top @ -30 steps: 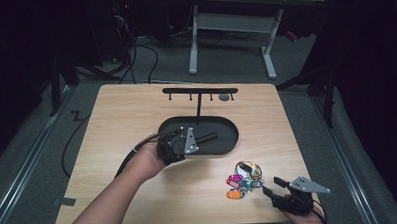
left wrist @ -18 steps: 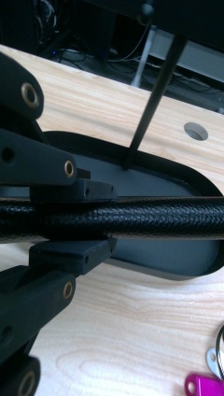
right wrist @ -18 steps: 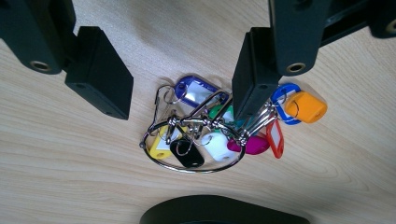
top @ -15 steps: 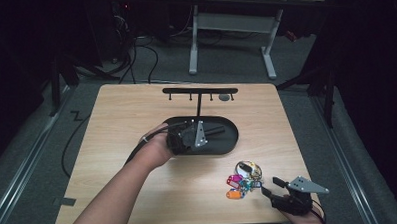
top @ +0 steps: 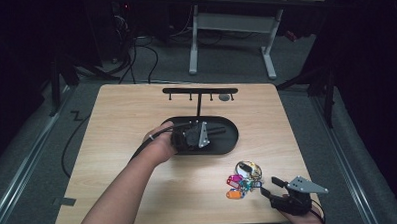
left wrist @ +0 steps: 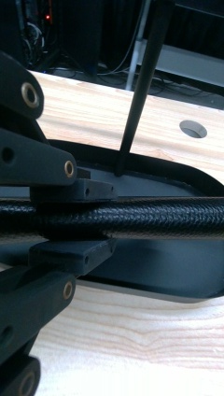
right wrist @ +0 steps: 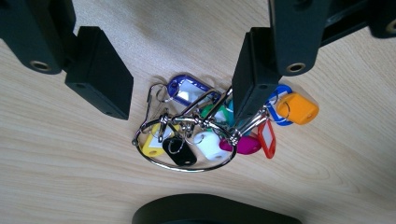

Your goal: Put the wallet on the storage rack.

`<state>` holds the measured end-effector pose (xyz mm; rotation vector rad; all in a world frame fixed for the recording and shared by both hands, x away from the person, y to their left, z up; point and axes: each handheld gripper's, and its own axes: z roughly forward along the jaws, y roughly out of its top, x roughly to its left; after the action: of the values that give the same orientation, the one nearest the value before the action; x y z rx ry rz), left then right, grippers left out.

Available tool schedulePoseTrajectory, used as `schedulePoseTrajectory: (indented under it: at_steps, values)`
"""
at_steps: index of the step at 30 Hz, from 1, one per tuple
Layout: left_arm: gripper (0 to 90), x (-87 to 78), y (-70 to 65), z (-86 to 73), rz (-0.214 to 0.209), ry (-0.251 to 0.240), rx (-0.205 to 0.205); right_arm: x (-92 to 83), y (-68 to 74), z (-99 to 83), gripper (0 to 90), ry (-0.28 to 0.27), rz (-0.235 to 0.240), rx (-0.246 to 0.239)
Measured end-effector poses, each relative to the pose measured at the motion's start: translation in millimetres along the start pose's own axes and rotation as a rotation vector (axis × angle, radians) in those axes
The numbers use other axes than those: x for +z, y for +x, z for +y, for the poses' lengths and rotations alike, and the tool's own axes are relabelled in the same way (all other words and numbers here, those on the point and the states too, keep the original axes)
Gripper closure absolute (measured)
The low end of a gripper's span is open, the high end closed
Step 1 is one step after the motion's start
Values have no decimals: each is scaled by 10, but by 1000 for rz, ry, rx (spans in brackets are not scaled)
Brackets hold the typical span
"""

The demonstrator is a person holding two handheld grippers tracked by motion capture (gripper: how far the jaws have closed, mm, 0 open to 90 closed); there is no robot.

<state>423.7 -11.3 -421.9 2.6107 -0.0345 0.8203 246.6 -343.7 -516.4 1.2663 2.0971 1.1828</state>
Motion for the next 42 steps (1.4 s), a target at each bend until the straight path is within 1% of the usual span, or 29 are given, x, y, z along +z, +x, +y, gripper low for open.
schedulePoseTrajectory:
  at_steps: [2, 3, 4, 6, 7, 9, 10, 11, 12, 14, 16, 17, 19, 20, 24, 26, 28, 29, 31, 34, 35, 36, 37, 38, 39, 41, 42]
  values:
    - [741, 44, 23, -9, 4, 5, 7, -2, -5, 0, 386, 0, 0, 2]
    - [741, 105, 49, -18, 4, 3, 6, -2, -12, -4, 387, 0, 1, 5]
    - [741, 105, 49, -18, 4, 3, 6, -2, -12, -4, 387, 0, 1, 5]
    - [740, 175, 81, -21, 14, 16, 22, -1, -17, -9, 387, 3, 3, 9]
    - [741, 245, 115, -35, 20, 12, 14, 0, -19, -9, 387, 0, 5, 9]
    - [740, 307, 145, -48, 27, 18, 5, -3, -20, -6, 387, -2, 7, 8]
    - [741, 307, 145, -48, 27, 18, 5, -3, -20, -6, 387, -2, 7, 8]
    - [741, 357, 166, -60, 29, 21, 3, -5, -17, -8, 387, -2, 10, 10]
    - [741, 357, 166, -60, 29, 21, 3, -5, -17, -8, 387, -2, 10, 10]
    - [740, 428, 170, -76, 30, 14, 18, -8, -26, -10, 387, -4, 13, 19]
    - [741, 450, 168, -80, 31, 14, 21, -10, -29, -9, 387, -8, 19, 25]
    - [740, 490, 175, -95, 34, 13, 30, -12, -28, -10, 387, -10, 20, 24]
    - [739, 518, 181, -109, 36, 14, 27, -11, -24, -12, 388, -10, 23, 26]
    - [739, 556, 184, -127, 38, 22, 21, -10, -23, -13, 387, -9, 24, 25]
    - [736, 574, 189, -143, 37, 20, 20, -3, -20, -13, 387, -5, 29, 25]
    - [733, 579, 173, -148, 26, 35, 35, 5, -20, -11, 388, -4, 29, 23]
    - [727, 582, 163, -148, 21, 37, 38, 8, -16, -9, 387, -3, 29, 24]
    - [722, 586, 149, -144, 14, 35, 26, 13, -4, -1, 387, -2, 34, 29]
    - [712, 585, 126, -131, 9, 46, 25, 23, 8, 3, 387, -2, 38, 19]
    - [673, 586, 93, -115, 17, 55, 20, 34, 22, 5, 387, 6, 45, 20]
    - [649, 593, 61, -98, 7, 70, -4, 38, 20, 5, 388, 8, 46, 18]
    - [633, 593, 61, -98, 7, 70, -4, 38, 20, 5, 388, 8, 46, 18]
    - [626, 596, 18, -97, -2, 74, -6, 45, 14, 6, 388, 10, 45, 21]
    - [622, 596, 18, -97, -2, 74, -6, 45, 14, 6, 388, 10, 45, 21]
    - [619, 593, -8, -104, -8, 76, -18, 44, 5, 13, 387, 9, 43, 27]
    - [617, 589, -21, -110, -8, 78, -23, 38, 1, 19, 388, 5, 39, 33]
    - [617, 592, -30, -117, -13, 77, -34, 38, 1, 19, 388, 5, 39, 33]
